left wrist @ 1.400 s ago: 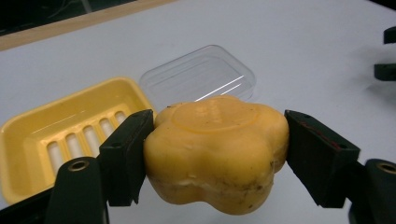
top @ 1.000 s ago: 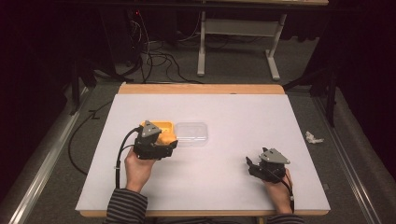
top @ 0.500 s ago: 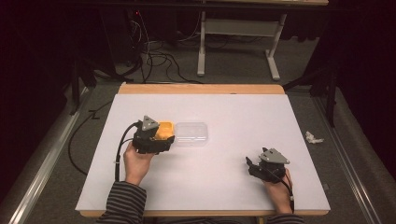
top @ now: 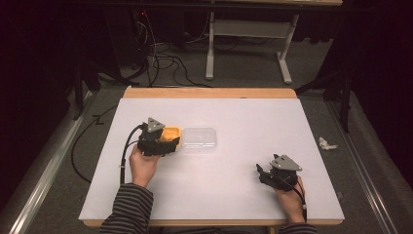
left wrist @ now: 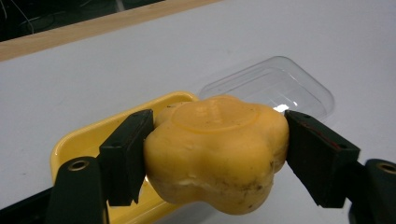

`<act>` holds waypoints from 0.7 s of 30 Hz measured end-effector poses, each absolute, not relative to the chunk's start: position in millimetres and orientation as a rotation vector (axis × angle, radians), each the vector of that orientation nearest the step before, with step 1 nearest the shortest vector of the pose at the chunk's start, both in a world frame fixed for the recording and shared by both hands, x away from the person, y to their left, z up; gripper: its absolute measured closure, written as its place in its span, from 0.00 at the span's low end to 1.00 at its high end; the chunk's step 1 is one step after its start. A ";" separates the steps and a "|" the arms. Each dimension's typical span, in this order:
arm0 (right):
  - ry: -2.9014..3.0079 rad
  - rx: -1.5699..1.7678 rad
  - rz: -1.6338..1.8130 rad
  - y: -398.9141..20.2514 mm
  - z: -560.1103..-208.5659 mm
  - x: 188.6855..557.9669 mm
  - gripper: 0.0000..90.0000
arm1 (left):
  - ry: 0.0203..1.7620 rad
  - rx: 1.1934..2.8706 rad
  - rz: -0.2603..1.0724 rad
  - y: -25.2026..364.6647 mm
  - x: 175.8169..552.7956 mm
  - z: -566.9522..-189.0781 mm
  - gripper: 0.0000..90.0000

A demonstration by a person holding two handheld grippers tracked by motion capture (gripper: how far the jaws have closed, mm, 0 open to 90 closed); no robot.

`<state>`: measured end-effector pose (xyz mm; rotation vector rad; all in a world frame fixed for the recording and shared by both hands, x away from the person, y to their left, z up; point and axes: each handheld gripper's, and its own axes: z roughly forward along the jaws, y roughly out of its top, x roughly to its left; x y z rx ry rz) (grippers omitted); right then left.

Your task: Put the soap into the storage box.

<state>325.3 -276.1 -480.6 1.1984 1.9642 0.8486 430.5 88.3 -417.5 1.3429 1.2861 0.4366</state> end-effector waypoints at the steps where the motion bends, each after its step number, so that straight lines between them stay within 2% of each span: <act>1: 1.964 1.199 0.848 -276.1 -480.6 325.3 0.30 | 1.288 1.343 0.439 88.3 431.6 -418.6 0.31; 21: 1.962 1.199 0.848 -275.9 -480.6 325.1 0.30 | 1.358 1.335 0.501 92.6 455.0 -437.8 0.31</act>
